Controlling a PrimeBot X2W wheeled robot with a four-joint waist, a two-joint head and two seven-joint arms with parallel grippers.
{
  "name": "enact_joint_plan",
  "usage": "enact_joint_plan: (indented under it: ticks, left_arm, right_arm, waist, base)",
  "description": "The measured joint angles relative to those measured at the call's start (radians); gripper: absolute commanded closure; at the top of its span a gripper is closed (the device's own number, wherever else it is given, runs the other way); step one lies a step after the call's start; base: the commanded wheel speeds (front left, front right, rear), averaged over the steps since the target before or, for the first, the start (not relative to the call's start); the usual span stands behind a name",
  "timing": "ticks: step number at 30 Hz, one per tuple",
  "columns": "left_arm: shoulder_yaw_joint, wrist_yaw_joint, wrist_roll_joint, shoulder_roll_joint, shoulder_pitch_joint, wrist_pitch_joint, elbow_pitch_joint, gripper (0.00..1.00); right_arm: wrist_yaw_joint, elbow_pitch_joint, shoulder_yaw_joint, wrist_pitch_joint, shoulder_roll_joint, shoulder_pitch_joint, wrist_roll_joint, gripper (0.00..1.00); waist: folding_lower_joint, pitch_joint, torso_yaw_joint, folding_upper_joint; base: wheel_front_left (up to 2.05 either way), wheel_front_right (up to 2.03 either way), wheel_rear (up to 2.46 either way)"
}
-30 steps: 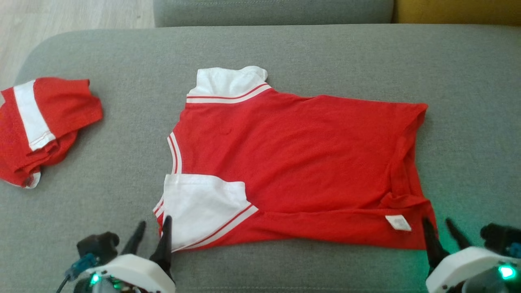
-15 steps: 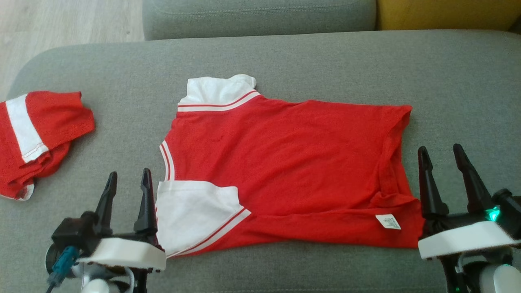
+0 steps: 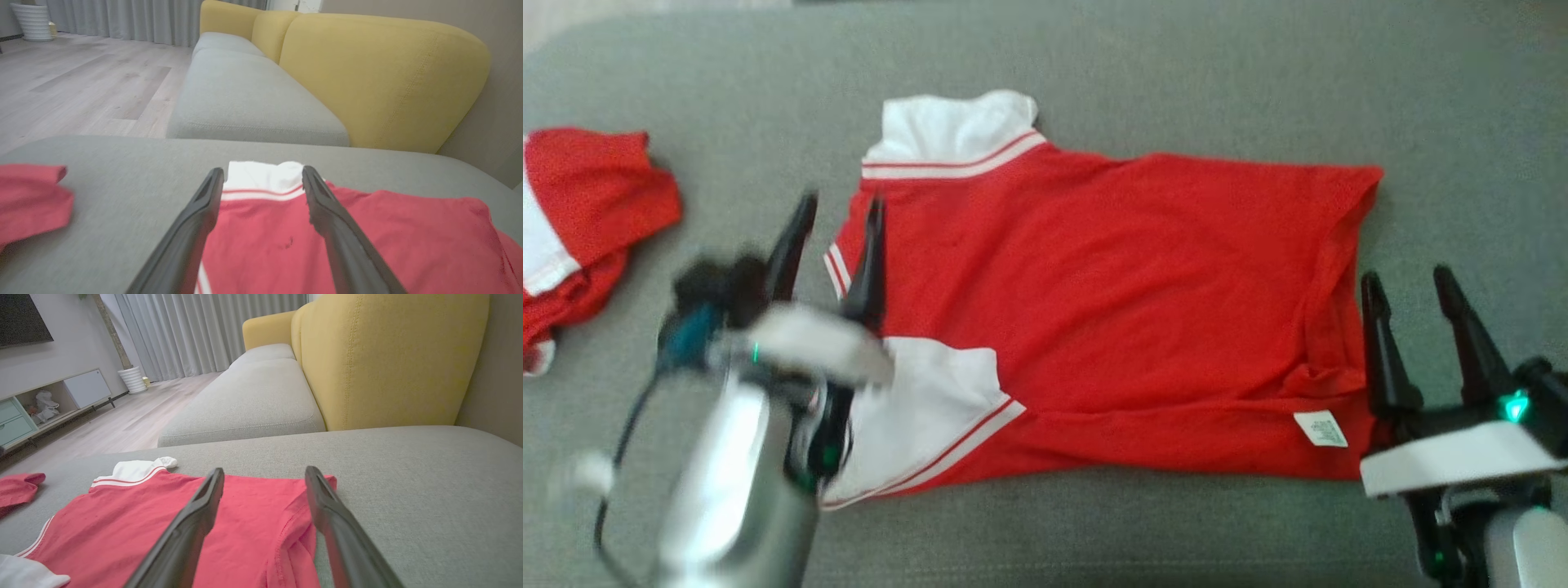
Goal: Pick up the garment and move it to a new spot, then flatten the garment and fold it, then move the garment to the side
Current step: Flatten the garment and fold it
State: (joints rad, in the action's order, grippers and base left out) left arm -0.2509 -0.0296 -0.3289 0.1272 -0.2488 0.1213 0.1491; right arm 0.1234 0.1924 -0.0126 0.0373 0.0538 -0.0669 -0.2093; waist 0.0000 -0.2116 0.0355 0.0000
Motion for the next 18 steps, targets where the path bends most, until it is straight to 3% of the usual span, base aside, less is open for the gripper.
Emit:
enact_joint_plan:
  ticks: [7, 18]
  left_arm:
    - [-0.032, 0.08, -0.019, -0.044, -0.381, -0.024, 0.266, 0.0]
    - [-0.067, 0.127, -0.026, -0.073, -0.733, -0.032, 0.764, 0.0]
  right_arm:
    - [0.0, 0.004, 0.01, 0.002, 0.0, 0.102, 0.013, 0.0]
    - [0.0, -0.038, 0.069, -0.009, 0.001, 0.184, 0.017, 0.0]
  waist:
    - [0.0002, -0.129, -0.018, 0.0]
    - [0.0001, -0.262, -0.102, -0.0001]
  base:
    - [0.0, 0.0, 0.0]
    - [0.0, 0.0, 0.0]
